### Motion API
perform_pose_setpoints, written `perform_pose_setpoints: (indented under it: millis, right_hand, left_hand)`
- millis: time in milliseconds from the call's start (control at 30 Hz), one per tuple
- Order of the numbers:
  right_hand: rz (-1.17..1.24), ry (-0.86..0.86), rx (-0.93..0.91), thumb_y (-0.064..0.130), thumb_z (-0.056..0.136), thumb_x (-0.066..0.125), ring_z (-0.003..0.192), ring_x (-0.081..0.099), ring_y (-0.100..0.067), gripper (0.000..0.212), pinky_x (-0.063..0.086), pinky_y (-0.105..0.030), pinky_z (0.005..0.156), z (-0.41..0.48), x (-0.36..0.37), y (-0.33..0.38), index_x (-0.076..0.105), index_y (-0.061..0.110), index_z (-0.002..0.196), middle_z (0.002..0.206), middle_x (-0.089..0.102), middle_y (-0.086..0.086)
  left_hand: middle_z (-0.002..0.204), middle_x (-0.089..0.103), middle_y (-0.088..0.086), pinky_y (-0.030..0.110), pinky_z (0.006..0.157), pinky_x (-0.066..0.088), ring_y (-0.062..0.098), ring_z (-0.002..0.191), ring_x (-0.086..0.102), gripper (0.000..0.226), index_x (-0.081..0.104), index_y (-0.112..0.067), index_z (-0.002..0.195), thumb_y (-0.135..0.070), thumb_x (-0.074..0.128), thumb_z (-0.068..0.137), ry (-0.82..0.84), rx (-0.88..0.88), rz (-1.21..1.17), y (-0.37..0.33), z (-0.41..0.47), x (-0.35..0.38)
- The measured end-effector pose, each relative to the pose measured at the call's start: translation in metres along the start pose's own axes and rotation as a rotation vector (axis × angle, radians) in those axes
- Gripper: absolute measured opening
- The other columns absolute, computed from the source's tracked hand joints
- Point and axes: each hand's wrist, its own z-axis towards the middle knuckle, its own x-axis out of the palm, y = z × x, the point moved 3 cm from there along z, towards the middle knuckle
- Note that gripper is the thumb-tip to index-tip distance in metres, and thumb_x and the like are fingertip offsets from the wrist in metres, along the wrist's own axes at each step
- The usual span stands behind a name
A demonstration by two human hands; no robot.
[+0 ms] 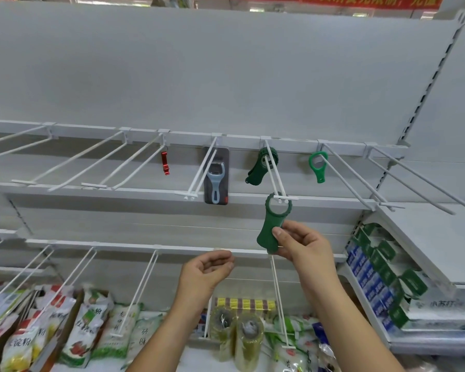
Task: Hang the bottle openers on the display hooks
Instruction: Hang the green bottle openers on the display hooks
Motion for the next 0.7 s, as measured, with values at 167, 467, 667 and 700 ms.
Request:
perform_pose_setpoints:
  millis: [167,467,667,700]
  right_hand:
    - [0.030,-0.022,0.042,0.001,0.090,0.066,0.092,0.075,-0.027,0.020,0.062,-0.039,0.080,0.015,0.006,-0.006,0.069,0.007,0.109,0.097,0.078,-0.013]
    - [0.034,-0.016,-0.037,-0.001,0.089,0.064,0.097,0.074,-0.028,0.025,0.062,-0.034,0.079,-0.004,-0.014,-0.006,0.069,0.008,0.112,0.101,0.076,-0.013]
    - [-0.040,0.042,-0.073,-0.003,0.081,0.071,0.091,0.073,-0.032,0.024,0.062,-0.036,0.078,-0.034,-0.015,-0.005,0.074,0.006,0.103,0.093,0.076,-0.015]
    - [-0.037,0.053,-0.087,-0.002,0.081,0.071,0.090,0.073,-0.031,0.023,0.062,-0.037,0.078,-0.036,-0.013,-0.001,0.074,0.006,0.102,0.093,0.076,-0.014]
  left_hand:
    - [0.099,0.078,0.005,0.036,0.094,0.056,0.022,0.099,0.073,0.026,0.076,-0.012,0.103,-0.001,0.078,0.079,-0.002,-0.001,0.002,0.000,0.003,-0.006]
    - [0.099,0.078,0.007,0.041,0.096,0.056,0.025,0.099,0.073,0.025,0.077,-0.010,0.102,-0.001,0.079,0.078,-0.017,0.015,-0.009,0.001,0.011,-0.010]
    - [0.095,0.079,0.008,0.034,0.092,0.057,0.026,0.098,0.073,0.024,0.076,-0.010,0.101,0.001,0.077,0.079,-0.011,0.024,-0.003,0.000,0.013,0.009]
    - [0.094,0.079,0.008,0.032,0.091,0.058,0.027,0.097,0.073,0.024,0.075,-0.009,0.101,0.003,0.076,0.080,-0.006,0.026,-0.007,0.000,0.012,0.013]
